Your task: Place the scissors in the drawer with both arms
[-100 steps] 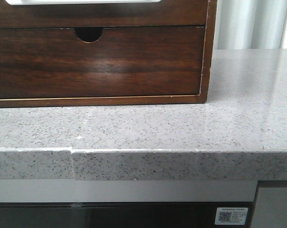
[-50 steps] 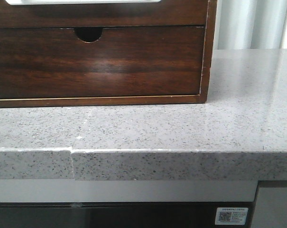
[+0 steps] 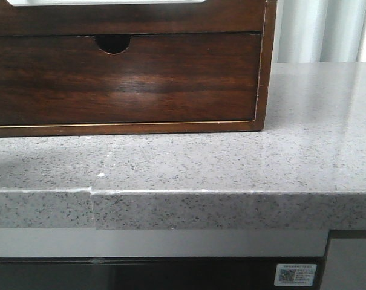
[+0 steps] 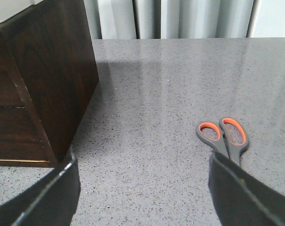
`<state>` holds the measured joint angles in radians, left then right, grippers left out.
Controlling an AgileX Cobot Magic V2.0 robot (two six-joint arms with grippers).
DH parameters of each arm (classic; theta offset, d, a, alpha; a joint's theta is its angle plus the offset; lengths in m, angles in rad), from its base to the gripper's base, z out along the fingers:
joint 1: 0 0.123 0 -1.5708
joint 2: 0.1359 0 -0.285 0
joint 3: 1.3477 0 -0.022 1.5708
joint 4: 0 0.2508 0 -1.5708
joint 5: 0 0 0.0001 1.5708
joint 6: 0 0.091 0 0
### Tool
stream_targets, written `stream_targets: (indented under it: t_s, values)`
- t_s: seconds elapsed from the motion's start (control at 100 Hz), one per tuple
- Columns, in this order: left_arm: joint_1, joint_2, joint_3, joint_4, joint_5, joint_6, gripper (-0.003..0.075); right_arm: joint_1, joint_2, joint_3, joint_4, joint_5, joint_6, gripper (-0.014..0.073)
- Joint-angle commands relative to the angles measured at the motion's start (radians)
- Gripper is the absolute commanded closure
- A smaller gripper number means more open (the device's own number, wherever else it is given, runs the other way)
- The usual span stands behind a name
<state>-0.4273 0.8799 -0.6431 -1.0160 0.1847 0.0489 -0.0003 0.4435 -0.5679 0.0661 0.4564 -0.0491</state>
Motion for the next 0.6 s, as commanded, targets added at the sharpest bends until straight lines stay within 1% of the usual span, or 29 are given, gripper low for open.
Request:
stream_targets:
  t_s: [0.0, 0.25, 0.35, 0.43, 0.59]
  values:
    - [-0.011, 0.035, -0.071, -0.04, -0.046, 0.009, 0.0281, -0.006, 0.013, -0.036, 0.004, -0.086, -0.001, 0.0084]
    - [-0.006, 0.128, -0.134, -0.051, -0.044, 0.009, 0.0281, -0.006, 0.013, -0.036, 0.004, -0.086, -0.001, 0.0084]
    - [-0.006, 0.158, -0.138, -0.098, -0.046, 0.009, 0.0281, -0.006, 0.013, -0.036, 0.004, -0.086, -0.001, 0.0084]
    - [-0.006, 0.18, -0.138, -0.152, -0.023, 0.009, 0.0281, -0.006, 0.013, -0.036, 0.004, -0.086, -0.001, 0.0084]
    - [-0.006, 0.194, -0.138, -0.175, -0.023, 0.011, 0.0281, -0.006, 0.013, -0.036, 0.004, -0.086, -0.001, 0.0084]
